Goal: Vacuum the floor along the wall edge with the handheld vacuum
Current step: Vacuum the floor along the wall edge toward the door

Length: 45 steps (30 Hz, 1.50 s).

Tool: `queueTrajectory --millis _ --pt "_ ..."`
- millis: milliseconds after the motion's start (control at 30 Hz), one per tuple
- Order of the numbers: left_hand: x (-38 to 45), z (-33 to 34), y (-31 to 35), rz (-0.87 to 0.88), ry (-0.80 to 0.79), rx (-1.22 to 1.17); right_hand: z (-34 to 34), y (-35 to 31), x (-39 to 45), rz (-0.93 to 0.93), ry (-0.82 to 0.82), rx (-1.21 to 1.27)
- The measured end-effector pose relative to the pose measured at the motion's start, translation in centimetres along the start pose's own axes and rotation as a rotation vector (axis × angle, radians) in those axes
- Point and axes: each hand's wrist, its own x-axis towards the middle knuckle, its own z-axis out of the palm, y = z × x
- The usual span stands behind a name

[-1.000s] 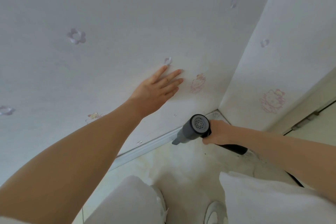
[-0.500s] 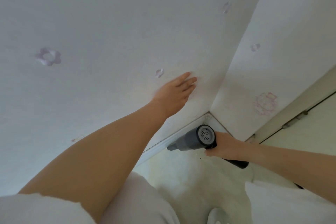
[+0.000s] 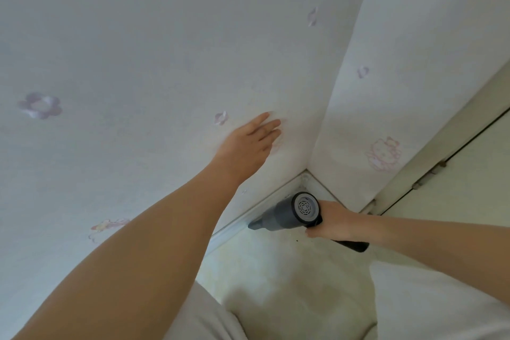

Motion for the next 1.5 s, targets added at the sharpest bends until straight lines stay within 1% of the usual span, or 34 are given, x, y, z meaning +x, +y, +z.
queueTrajectory --millis 200,367,500,667,1033,1500 --pt "1.1 -0.2 0.6 -0.031 0.018 -0.045 0.2 1.8 0.1 -0.004 0.007 0.06" --pt "1.4 -0.4 1.1 -0.021 -0.023 -0.04 -0.1 2.7 0.3 0.026 0.028 0.068" --pt "1.5 -0.2 1.2 -0.041 -0.021 -0.049 -0.4 3.7 0.1 0.06 0.053 0.095" --pt "1.7 -0.3 1.3 -0.045 -0.038 -0.039 -0.7 4.5 -0.2 0.06 0.057 0.133" --pt "2.0 0.1 1.4 -0.047 -0.026 -0.044 -1.1 4.7 0.3 0.057 0.102 0.09" --pt "2.1 0.3 1.6 -0.062 -0.037 -0.064 -1.3 6.1 0.3 0.088 0.132 0.141"
